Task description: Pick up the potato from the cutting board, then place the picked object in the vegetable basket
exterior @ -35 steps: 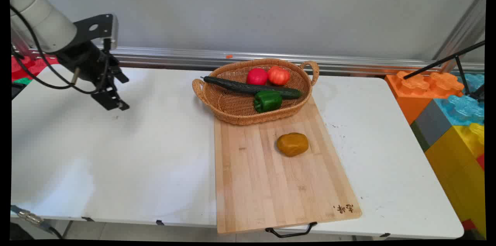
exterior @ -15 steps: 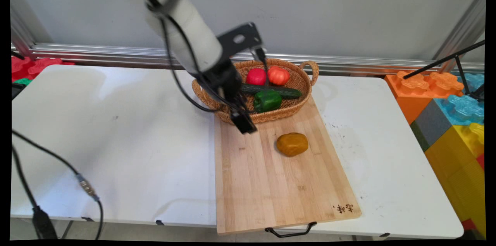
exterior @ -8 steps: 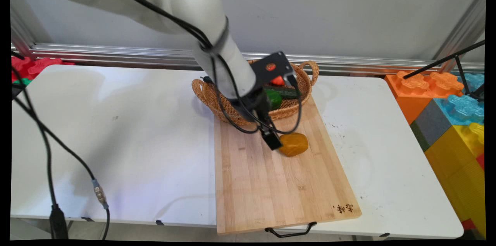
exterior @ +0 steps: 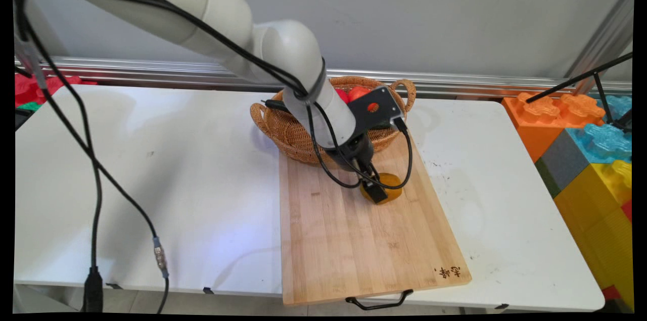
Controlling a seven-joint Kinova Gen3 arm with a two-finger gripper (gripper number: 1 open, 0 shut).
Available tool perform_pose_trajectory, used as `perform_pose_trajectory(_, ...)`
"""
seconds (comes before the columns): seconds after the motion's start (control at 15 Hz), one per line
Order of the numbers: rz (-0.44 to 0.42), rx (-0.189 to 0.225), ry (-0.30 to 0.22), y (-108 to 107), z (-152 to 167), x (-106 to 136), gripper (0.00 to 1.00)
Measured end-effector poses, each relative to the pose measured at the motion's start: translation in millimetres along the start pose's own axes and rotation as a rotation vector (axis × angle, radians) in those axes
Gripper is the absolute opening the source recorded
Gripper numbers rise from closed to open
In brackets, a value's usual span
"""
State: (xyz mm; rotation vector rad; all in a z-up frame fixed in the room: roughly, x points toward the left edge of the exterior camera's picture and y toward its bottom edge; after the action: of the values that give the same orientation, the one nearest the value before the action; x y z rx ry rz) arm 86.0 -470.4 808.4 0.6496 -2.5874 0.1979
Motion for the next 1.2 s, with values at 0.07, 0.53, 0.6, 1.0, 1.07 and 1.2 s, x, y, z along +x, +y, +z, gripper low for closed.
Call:
perform_pose_trajectory(0.07, -0.001, 0.003, 0.008, 0, 5, 0, 1.0)
perform_pose_trajectory(0.53, 0.002, 0.009, 0.063, -2, 26, -8, 1.0)
perform_pose_trajectory(0.6, 0.006, 0.009, 0.07, -3, 29, -9, 1.0)
perform_pose_trajectory(1.0, 0.033, -0.001, 0.073, -2, 31, -17, 0.0)
perform_pose_trajectory(1.07, 0.035, -0.004, 0.074, -2, 30, -17, 0.0)
perform_pose_trajectory(1.2, 0.037, -0.008, 0.082, -1, 23, -14, 0.0)
